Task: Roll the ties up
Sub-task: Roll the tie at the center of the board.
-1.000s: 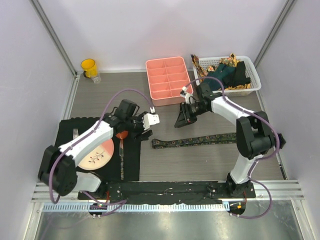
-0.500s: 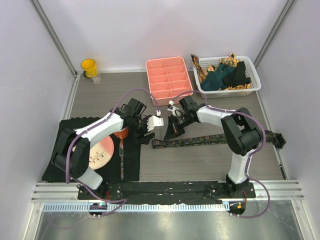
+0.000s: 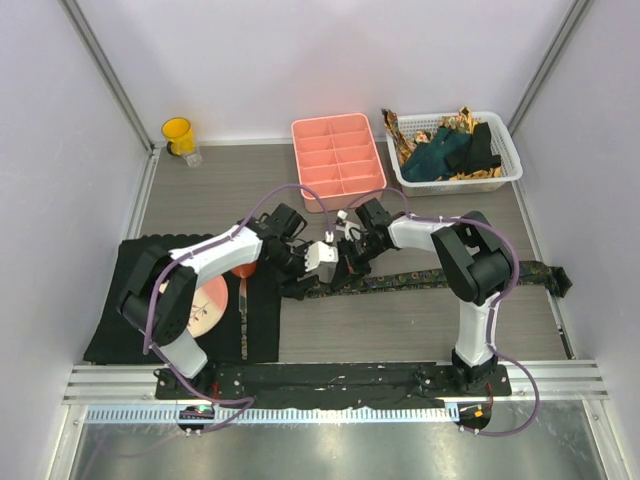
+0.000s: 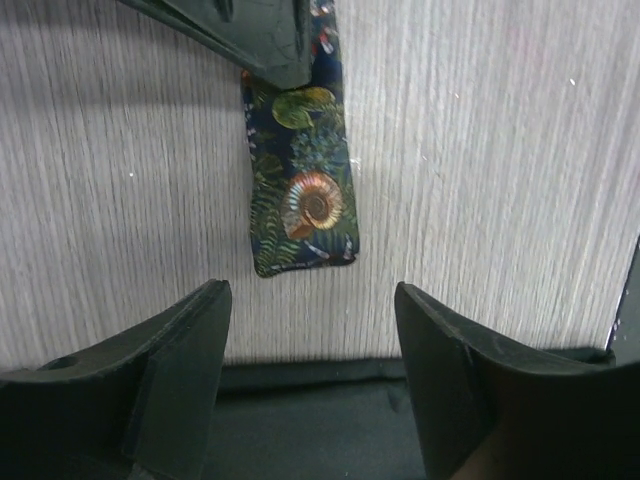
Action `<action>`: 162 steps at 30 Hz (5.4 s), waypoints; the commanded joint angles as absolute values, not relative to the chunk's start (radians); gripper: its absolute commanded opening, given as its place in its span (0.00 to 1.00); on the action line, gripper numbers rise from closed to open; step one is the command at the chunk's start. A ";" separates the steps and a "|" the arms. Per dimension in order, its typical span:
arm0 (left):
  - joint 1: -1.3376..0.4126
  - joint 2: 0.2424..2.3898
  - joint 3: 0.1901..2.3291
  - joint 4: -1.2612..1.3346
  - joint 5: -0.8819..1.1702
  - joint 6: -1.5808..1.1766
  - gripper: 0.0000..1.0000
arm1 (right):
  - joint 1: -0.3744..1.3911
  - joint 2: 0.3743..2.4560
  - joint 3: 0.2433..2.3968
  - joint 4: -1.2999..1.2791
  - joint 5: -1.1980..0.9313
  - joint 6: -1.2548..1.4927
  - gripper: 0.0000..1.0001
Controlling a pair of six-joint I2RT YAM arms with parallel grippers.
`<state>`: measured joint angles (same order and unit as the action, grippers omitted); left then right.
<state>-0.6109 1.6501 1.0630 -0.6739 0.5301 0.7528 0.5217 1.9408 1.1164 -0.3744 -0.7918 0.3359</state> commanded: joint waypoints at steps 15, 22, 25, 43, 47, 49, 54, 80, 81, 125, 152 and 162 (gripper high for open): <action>-0.676 1.664 1.095 -0.520 0.577 0.574 0.42 | 0.525 2.014 1.104 -0.362 -0.709 0.279 0.01; -0.722 1.701 1.124 -0.425 0.568 0.496 0.36 | 0.525 2.023 1.111 -0.360 -0.707 0.279 0.01; -0.752 1.733 1.149 -0.399 0.534 0.479 0.37 | 0.523 2.022 1.111 -0.362 -0.709 0.279 0.01; -0.798 1.829 1.152 -0.492 0.380 0.549 0.36 | 0.437 1.915 1.118 -0.423 -0.810 0.295 0.20; -0.798 1.830 1.150 -0.486 0.387 0.546 0.36 | 0.417 1.870 1.097 -0.433 -0.886 0.298 0.32; -0.798 1.832 1.154 -0.477 0.394 0.540 0.36 | 0.420 1.865 1.082 -0.410 -0.920 0.310 0.37; -0.798 1.838 1.160 -0.477 0.393 0.537 0.37 | 0.423 1.887 1.049 -0.353 -0.974 0.360 0.41; -0.776 1.777 1.134 -0.416 0.393 0.502 0.64 | 0.457 1.987 1.065 -0.281 -0.923 0.359 0.01; -0.772 1.735 1.097 -0.361 0.394 0.499 0.68 | 0.457 1.987 1.065 -0.281 -0.922 0.359 0.01; -0.730 1.720 1.063 -0.420 0.399 0.591 0.64 | 0.457 2.046 1.154 -0.434 -0.801 0.222 0.01; -0.796 1.887 1.246 -0.475 0.413 0.587 0.36 | 0.440 2.056 1.160 -0.426 -0.816 0.248 0.01; -0.798 1.930 1.241 -0.567 0.383 0.655 0.34 | 0.405 2.000 1.175 -0.433 -0.888 0.271 0.12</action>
